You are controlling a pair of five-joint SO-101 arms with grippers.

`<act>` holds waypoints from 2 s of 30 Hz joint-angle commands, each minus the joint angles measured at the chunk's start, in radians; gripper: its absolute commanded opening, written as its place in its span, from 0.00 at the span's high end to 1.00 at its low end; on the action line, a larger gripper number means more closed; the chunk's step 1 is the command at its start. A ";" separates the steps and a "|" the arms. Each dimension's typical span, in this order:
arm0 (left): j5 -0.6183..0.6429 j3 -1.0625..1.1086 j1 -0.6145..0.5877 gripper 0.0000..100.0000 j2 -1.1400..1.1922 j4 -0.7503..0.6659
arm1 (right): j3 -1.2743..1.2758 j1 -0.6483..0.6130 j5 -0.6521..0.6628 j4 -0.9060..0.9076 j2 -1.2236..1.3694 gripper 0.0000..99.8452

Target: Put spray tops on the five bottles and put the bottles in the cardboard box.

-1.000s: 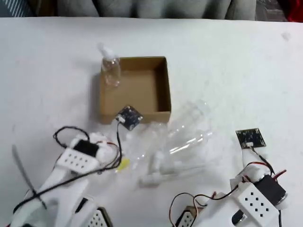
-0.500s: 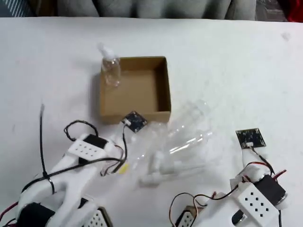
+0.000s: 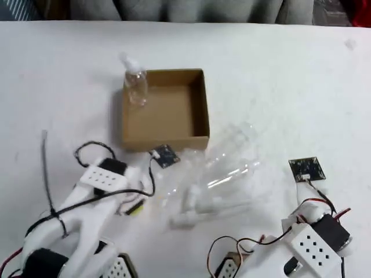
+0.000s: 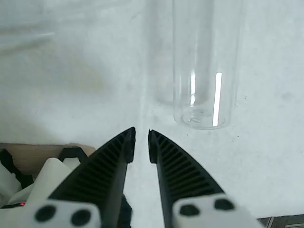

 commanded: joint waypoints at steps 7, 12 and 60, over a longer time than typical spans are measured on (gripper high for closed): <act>-0.408 -0.226 -0.487 0.98 -0.183 0.204 | -0.009 -0.010 0.011 0.002 0.012 0.98; -0.575 -0.285 -0.696 0.98 -0.176 0.203 | -0.009 -0.010 0.011 0.002 0.012 0.98; 0.368 -0.810 -0.909 0.96 0.532 0.137 | -0.009 -0.010 0.011 0.002 0.012 0.98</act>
